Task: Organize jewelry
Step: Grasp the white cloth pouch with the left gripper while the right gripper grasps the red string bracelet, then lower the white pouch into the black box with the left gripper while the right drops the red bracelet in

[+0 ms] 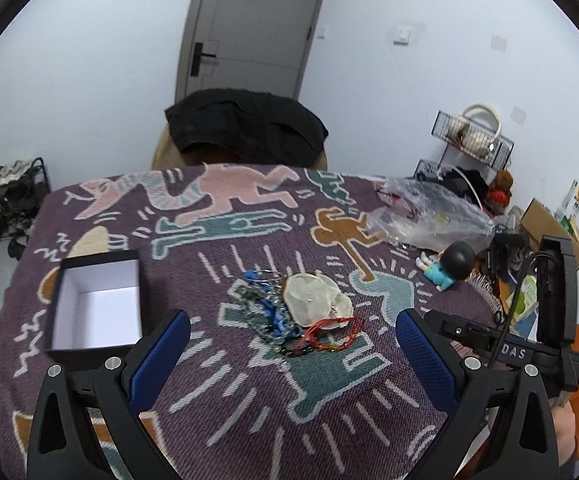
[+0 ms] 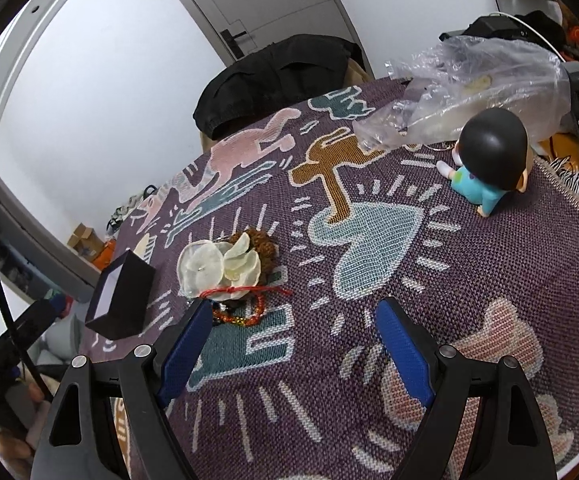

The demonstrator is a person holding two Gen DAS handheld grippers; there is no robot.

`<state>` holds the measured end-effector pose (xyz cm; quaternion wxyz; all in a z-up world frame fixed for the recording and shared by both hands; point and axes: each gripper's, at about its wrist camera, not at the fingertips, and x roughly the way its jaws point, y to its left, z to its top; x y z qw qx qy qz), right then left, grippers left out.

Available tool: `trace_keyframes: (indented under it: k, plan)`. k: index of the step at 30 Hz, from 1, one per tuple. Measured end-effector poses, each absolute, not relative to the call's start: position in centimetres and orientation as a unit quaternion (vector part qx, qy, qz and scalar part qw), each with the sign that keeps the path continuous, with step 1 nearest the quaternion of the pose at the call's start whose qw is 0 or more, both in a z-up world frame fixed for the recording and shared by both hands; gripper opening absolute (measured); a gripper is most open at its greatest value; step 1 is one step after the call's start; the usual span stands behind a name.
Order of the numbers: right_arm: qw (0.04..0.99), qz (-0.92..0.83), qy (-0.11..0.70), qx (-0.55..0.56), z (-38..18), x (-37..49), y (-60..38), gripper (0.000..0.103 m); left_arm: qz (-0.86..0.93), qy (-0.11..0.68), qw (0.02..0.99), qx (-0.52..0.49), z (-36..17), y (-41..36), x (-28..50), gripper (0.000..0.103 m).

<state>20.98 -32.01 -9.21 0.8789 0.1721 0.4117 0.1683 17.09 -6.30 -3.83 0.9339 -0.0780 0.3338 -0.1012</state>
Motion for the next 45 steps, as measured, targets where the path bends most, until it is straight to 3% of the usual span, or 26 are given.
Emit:
trace_keyframes:
  k: [4,9,14,18,21,25,28,45]
  plan:
    - [0.875,0.165,0.419,0.177,-9.9,21.6,-32.1,0.084,-0.111,0.352,0.926,-0.076,-4.9,-7.4,19.1,0.102]
    - [0.876,0.165,0.417,0.176,-10.7,22.3,-32.1,0.083,-0.107,0.378,0.917,-0.067,-6.7,-8.4,21.7,0.083]
    - [0.86,0.191,0.434,0.187,-12.0,23.4,-31.5,0.058,-0.104,0.412,0.901,-0.089,-8.9,-8.1,24.3,0.068]
    - [0.841,0.208,0.454,0.206,-13.3,24.4,-31.0,0.05,-0.11,0.433,0.888,-0.114,-10.2,-7.9,25.8,0.057]
    - [0.835,0.217,0.461,0.21,-13.8,24.7,-30.4,0.045,-0.113,0.442,0.881,-0.124,-10.7,-7.9,26.5,0.041]
    - [0.829,0.222,0.466,0.214,-14.2,24.9,-30.0,0.045,-0.115,0.436,0.883,-0.126,-10.6,-8.0,26.4,0.009]
    - [0.827,0.224,0.467,0.218,-14.2,24.9,-29.9,0.045,-0.115,0.432,0.887,-0.121,-10.3,-8.0,26.2,0.002]
    - [0.841,0.213,0.473,0.151,-13.9,26.2,-25.4,0.046,-0.131,0.367,0.914,-0.115,-4.3,-6.6,23.6,0.001]
